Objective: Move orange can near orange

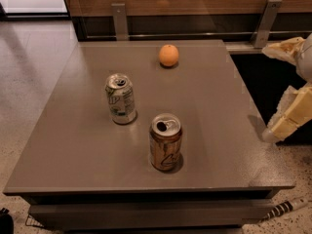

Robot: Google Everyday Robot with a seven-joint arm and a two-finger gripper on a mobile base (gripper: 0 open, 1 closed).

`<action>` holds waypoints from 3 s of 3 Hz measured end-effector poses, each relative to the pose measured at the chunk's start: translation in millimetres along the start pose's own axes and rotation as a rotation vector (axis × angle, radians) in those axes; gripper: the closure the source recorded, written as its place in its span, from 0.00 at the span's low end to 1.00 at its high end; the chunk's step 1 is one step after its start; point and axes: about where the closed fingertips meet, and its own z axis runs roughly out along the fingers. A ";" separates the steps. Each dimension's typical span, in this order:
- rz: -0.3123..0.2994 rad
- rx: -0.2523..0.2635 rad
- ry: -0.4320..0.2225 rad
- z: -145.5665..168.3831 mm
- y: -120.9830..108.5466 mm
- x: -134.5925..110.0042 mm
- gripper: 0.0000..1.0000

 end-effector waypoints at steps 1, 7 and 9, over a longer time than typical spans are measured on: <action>-0.011 -0.019 -0.179 22.3 8.5 -4.1 0.00; -0.007 -0.126 -0.685 78.4 67.1 -74.3 0.00; 0.009 -0.207 -0.754 109.8 86.0 -82.1 0.00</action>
Offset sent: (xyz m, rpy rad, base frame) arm -0.0114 0.0821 -0.0100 0.7136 -0.1303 0.2258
